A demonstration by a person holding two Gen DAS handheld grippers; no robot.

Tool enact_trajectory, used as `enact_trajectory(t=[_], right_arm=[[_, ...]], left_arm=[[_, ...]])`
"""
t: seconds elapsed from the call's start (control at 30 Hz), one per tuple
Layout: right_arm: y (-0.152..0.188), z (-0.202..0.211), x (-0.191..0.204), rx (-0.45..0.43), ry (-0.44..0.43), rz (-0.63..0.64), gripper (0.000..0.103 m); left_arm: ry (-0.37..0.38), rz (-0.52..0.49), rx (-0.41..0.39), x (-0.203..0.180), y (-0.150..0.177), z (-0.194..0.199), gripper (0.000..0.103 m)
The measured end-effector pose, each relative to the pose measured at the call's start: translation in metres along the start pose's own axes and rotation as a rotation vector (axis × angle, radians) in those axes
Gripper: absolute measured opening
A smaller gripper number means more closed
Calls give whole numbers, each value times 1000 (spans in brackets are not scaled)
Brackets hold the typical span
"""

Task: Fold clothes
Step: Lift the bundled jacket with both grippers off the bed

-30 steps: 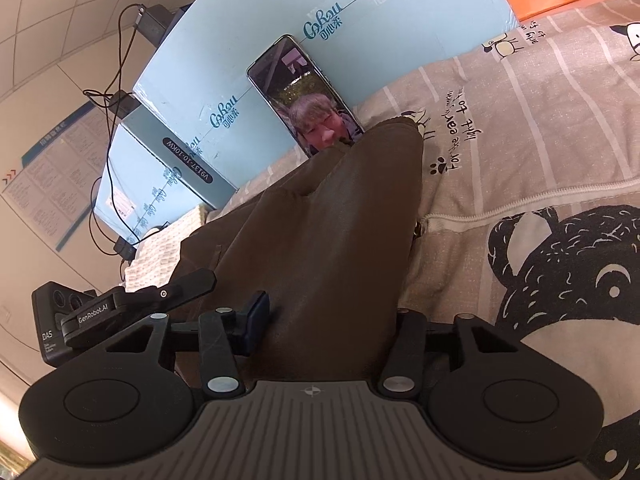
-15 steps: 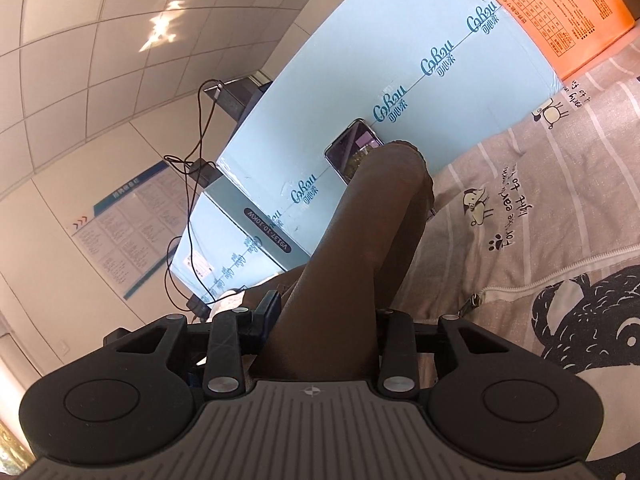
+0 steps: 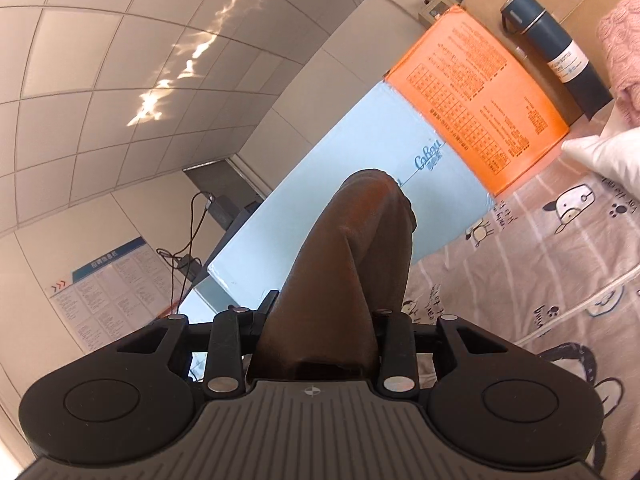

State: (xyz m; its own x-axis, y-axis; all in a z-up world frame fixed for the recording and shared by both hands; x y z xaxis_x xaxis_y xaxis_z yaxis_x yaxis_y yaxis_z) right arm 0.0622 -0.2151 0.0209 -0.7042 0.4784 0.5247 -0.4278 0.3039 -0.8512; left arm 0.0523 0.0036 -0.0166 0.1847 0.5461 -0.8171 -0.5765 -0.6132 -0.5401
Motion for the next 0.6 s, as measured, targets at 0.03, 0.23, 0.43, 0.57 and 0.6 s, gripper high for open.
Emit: enact_trajectory(t=[0.03,0.23,0.43,0.57,0.6], right_arm=[[-8,11,-7,-29,19,1,31],[-55,68,-55,-175,166,14,30],[-133,119,-120,-370,333,25,30],[-168,130,-168,-466,409,-33,30],[-173,134,-178,-489,434,-34,30]], left_arm=[[11,-9,18,-5,3,-13,32],[74,-125,66,-63,15,-109,32],[130,-192,32,-113,28,-201,32],[124,-210,34,-136,44,-252,32],[122,-234,31,-141,49,-262,32]])
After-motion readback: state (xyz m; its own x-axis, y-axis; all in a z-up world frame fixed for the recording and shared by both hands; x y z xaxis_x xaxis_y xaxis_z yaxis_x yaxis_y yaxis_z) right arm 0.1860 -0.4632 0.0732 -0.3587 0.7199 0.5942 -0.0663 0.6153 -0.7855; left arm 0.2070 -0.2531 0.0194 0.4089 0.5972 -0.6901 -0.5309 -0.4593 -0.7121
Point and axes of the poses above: each gripper's, at about its wrist camera, not at the fingertips, and z roughly against the way its jaws point, x to its left, y to its underside, the point moved 9 cm from there along -z, roughly the way its jaws point, and after that the axes turned 13 degrees about z, right-handed, at the moved point
